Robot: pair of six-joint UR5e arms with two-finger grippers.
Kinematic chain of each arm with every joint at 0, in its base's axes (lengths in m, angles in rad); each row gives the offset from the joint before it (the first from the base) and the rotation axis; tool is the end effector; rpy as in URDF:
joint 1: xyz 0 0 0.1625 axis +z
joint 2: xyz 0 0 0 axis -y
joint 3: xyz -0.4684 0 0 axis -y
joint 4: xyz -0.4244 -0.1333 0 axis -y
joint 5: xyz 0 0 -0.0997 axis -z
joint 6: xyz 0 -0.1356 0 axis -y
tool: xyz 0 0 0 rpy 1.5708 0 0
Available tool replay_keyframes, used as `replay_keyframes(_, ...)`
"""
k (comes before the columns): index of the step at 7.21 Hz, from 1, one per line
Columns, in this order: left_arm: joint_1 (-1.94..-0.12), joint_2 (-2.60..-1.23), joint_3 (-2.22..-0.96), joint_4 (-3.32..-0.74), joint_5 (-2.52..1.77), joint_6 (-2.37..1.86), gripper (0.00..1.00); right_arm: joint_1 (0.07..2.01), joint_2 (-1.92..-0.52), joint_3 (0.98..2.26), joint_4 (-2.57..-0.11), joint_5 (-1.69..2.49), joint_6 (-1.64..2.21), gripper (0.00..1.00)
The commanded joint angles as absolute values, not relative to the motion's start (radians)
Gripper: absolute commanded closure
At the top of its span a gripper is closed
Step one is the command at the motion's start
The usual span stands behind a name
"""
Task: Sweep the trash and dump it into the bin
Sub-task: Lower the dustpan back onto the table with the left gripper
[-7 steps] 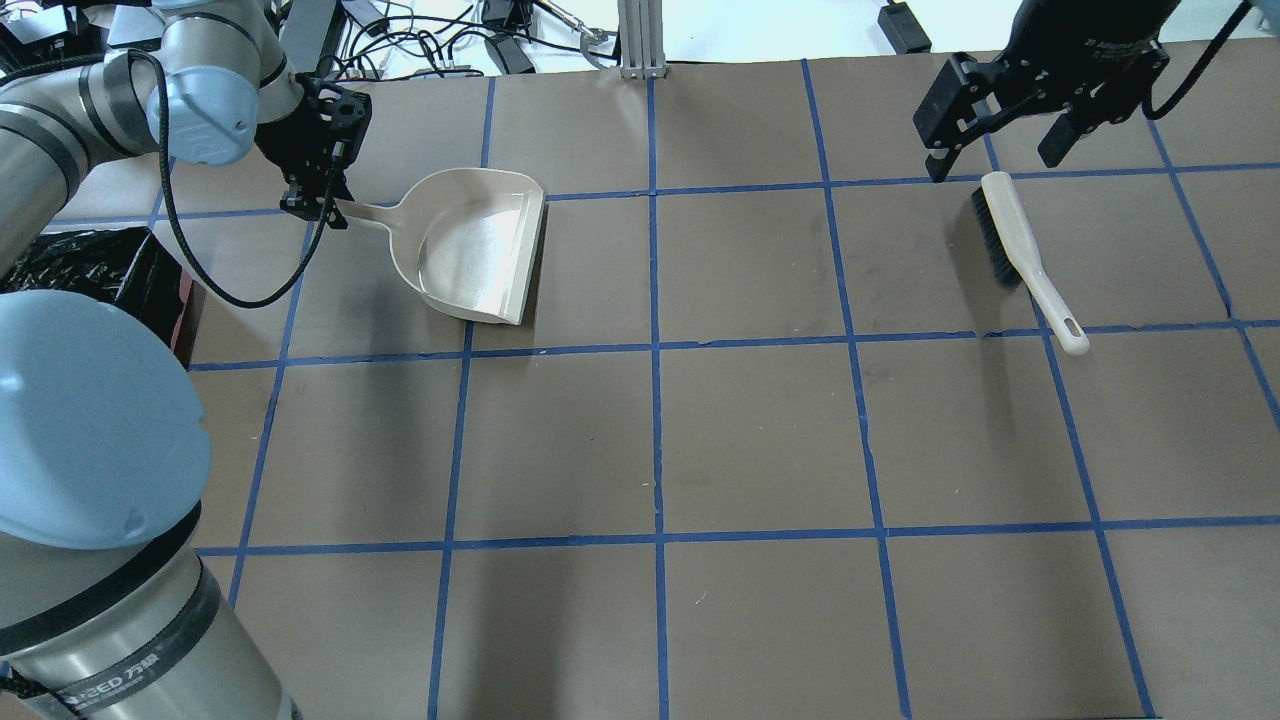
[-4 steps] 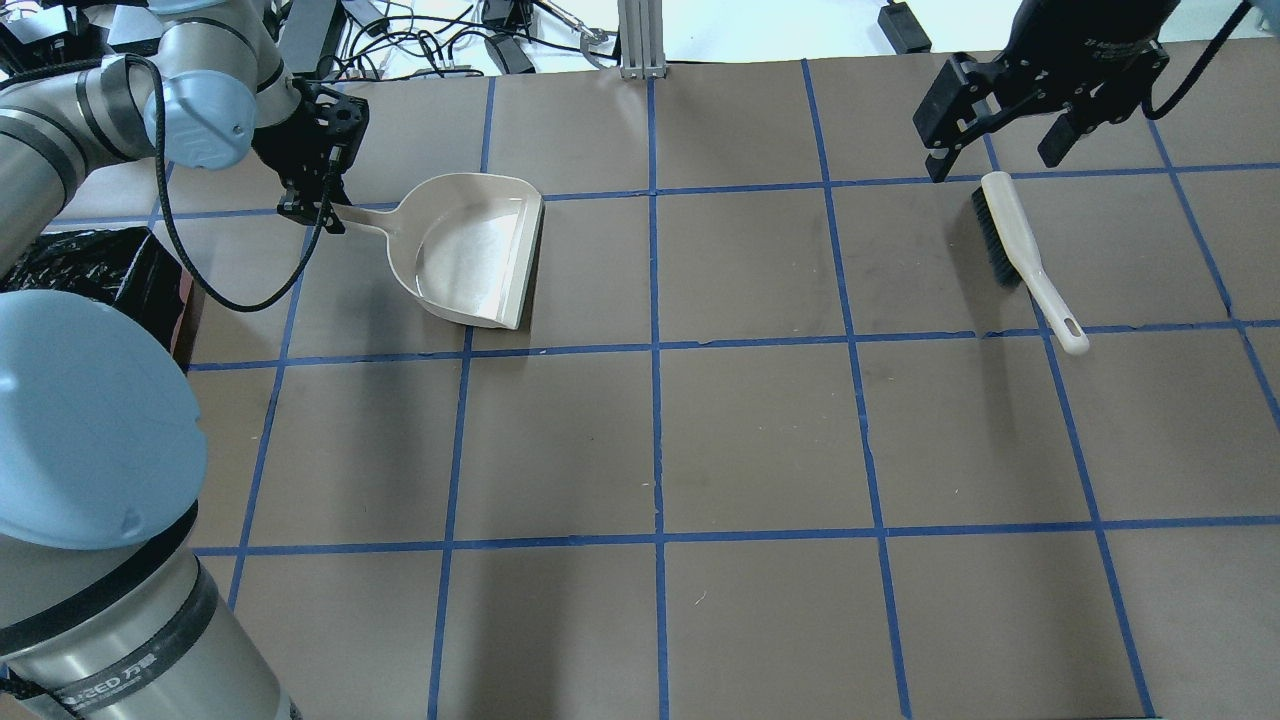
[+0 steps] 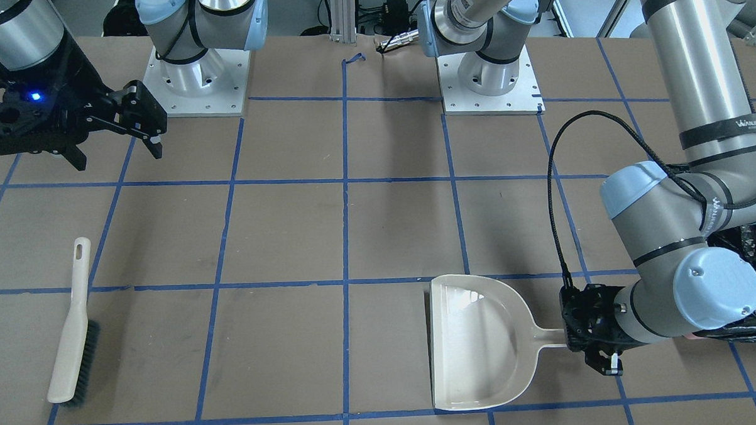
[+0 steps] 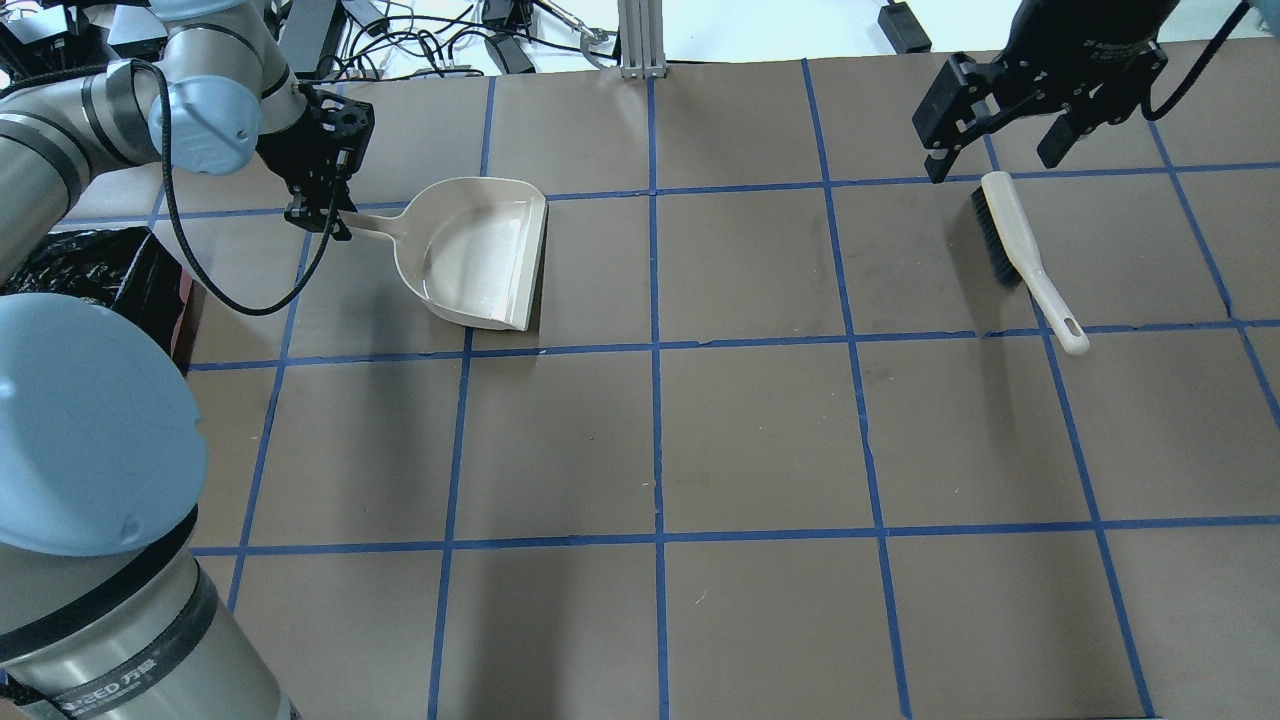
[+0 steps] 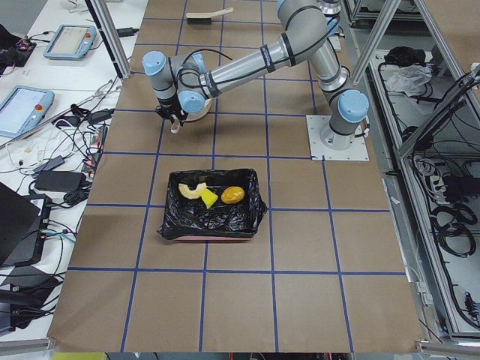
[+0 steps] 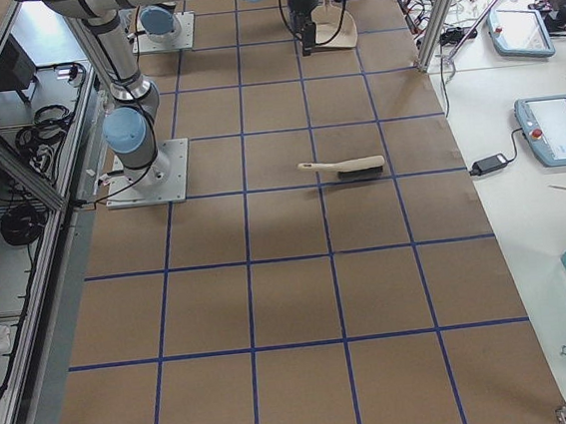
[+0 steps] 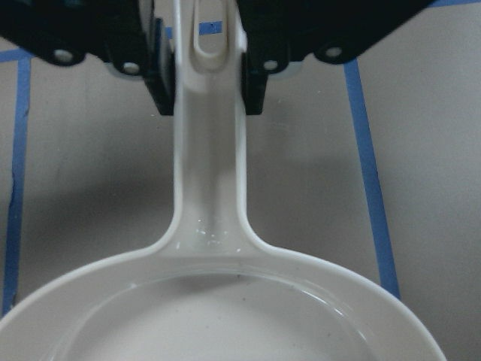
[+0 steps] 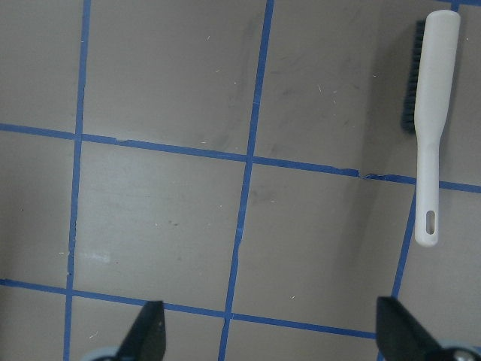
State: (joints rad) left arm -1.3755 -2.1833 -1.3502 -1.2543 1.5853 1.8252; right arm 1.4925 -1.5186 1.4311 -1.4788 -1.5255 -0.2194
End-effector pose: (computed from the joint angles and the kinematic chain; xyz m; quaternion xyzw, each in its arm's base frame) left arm 0.0168 -0.7619 0.2409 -0.7273 -0.6852 -0.0262 0.0281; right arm 0.0963 -0.5555 0.5314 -0.0704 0.9973 -0.0011 0.0227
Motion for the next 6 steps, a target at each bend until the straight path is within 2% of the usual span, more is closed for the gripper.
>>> replay_keyframes(1, -1.371, -2.18, -1.355, -1.252, 1.588, 1.807, 1.0, 1.493, -1.519, 1.431, -1.479, -1.526, -0.219, 0.0)
replay_keyframes(4, -1.371, -2.183, -1.353, -1.252, 1.595, 1.799, 1.0, 1.493, -1.519, 1.431, -1.479, -1.526, -0.219, 0.0)
replay_keyframes(6, -1.371, -2.183, -1.355, -1.259, 1.585, 1.75, 0.62, 1.493, -1.519, 1.431, -1.477, -1.525, -0.219, 0.0)
